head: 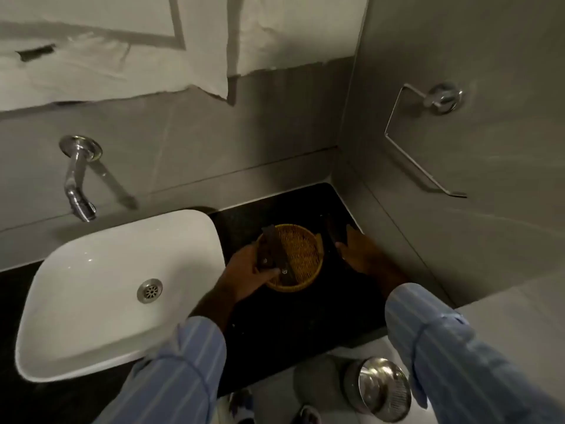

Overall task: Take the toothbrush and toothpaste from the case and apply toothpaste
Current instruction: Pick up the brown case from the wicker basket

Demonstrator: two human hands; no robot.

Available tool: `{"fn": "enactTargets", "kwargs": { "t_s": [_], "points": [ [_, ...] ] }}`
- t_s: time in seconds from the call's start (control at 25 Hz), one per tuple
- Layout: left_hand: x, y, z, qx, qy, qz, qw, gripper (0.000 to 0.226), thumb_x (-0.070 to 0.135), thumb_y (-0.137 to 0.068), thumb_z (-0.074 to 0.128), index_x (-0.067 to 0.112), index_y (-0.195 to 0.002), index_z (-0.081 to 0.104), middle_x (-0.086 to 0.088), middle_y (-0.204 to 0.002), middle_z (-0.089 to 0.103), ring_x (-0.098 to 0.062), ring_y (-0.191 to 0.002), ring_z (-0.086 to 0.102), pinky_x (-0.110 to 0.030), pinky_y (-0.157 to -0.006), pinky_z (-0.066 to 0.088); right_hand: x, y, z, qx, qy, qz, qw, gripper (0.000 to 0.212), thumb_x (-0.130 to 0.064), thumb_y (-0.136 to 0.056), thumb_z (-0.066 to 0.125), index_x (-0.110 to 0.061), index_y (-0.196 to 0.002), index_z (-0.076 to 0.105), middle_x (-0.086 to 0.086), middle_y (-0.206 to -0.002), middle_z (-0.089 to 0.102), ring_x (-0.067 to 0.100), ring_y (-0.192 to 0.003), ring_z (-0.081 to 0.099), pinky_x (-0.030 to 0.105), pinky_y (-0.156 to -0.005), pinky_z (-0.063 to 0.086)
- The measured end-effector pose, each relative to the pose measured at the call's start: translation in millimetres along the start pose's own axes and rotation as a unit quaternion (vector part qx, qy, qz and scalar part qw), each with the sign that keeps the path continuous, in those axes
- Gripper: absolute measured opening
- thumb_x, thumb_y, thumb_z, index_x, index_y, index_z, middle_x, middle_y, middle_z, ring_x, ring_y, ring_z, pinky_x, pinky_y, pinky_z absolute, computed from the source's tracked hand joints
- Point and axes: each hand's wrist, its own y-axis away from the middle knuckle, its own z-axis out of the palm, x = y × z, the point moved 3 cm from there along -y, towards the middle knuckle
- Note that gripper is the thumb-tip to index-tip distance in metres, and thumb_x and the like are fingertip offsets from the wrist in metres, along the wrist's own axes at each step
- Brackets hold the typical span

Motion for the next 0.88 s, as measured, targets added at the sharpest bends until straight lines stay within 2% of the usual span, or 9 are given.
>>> {"fn": "enactTargets", "kwargs": {
  "t_s": [0.08, 0.16, 0.24, 0.32, 0.44, 0.6, 0.72, 0.88],
  "points": [
    [-18, 10, 17, -0.006, -0.011, -0.028, 1.000, 0.085, 0.062, -0.069, 0.074, 0.024, -0.141, 0.049, 0.014, -0.131, 0.058, -0.003, -0.119, 0.053, -0.024, -0.101, 0.043, 10, -7, 12, 0.017, -0.015, 0.037, 0.999, 0.056, -0.025, -0.098, 0.054, -0.001, -0.146, 0.036, 0.024, -0.144, 0.049, 0.040, -0.128, 0.051, 0.046, -0.104, 0.044],
    [-35, 30, 40, -0.023, -0.034, -0.063, 0.997, 0.092, 0.071, -0.072, 0.067, 0.024, -0.147, 0.041, 0.005, -0.146, 0.050, -0.010, -0.132, 0.047, -0.028, -0.107, 0.039, 24, -12, 30, 0.009, -0.019, 0.078, 0.997, 0.048, -0.025, -0.096, 0.058, 0.001, -0.135, 0.046, 0.024, -0.132, 0.057, 0.041, -0.118, 0.057, 0.049, -0.095, 0.050],
    [-49, 40, 62, -0.052, -0.061, -0.095, 0.992, 0.100, 0.079, -0.075, 0.055, 0.022, -0.153, 0.032, -0.001, -0.158, 0.035, -0.019, -0.144, 0.034, -0.037, -0.117, 0.033, 32, -18, 43, 0.006, -0.018, 0.114, 0.993, 0.049, -0.028, -0.093, 0.062, 0.002, -0.130, 0.051, 0.023, -0.127, 0.059, 0.041, -0.114, 0.060, 0.050, -0.091, 0.053],
    [-60, 46, 78, -0.071, -0.095, -0.142, 0.983, 0.104, 0.081, -0.077, 0.049, 0.018, -0.156, 0.024, -0.002, -0.164, 0.022, -0.021, -0.150, 0.022, -0.040, -0.121, 0.025, 36, -26, 53, 0.018, 0.004, 0.121, 0.992, 0.049, -0.031, -0.092, 0.064, 0.003, -0.127, 0.055, 0.023, -0.125, 0.060, 0.041, -0.113, 0.060, 0.050, -0.090, 0.054],
    [-73, 61, 103, -0.090, -0.167, -0.169, 0.967, 0.104, 0.079, -0.082, 0.044, 0.013, -0.158, 0.019, -0.006, -0.168, 0.011, -0.024, -0.153, 0.010, -0.043, -0.123, 0.016, 40, -37, 67, 0.033, 0.023, 0.116, 0.992, 0.042, -0.027, -0.092, 0.062, 0.004, -0.122, 0.059, 0.024, -0.123, 0.061, 0.042, -0.113, 0.060, 0.051, -0.090, 0.054],
    [-81, 68, 119, -0.099, -0.254, -0.144, 0.951, 0.104, 0.078, -0.083, 0.041, 0.011, -0.158, 0.014, -0.011, -0.168, -0.001, -0.031, -0.154, 0.002, -0.047, -0.123, 0.011, 47, -43, 72, 0.067, -0.002, 0.125, 0.990, 0.030, -0.018, -0.091, 0.062, 0.004, -0.112, 0.064, 0.023, -0.112, 0.066, 0.043, -0.105, 0.064, 0.047, -0.083, 0.057],
    [-80, 66, 122, -0.097, -0.260, -0.148, 0.949, 0.105, 0.078, -0.083, 0.041, 0.009, -0.158, 0.013, -0.012, -0.168, 0.000, -0.032, -0.154, 0.002, -0.048, -0.124, 0.011, 53, -41, 70, 0.067, -0.035, 0.142, 0.987, 0.022, -0.015, -0.089, 0.061, 0.004, -0.099, 0.064, 0.024, -0.103, 0.067, 0.043, -0.095, 0.066, 0.040, -0.073, 0.055],
    [-68, 60, 112, -0.088, -0.234, -0.156, 0.956, 0.102, 0.075, -0.085, 0.041, 0.009, -0.158, 0.012, -0.011, -0.168, 0.002, -0.030, -0.154, 0.002, -0.046, -0.123, 0.009, 53, -31, 52, 0.050, -0.024, 0.149, 0.987, 0.016, -0.017, -0.090, 0.061, -0.001, -0.093, 0.062, 0.023, -0.104, 0.065, 0.043, -0.097, 0.064, 0.038, -0.069, 0.047]
  ]
}}
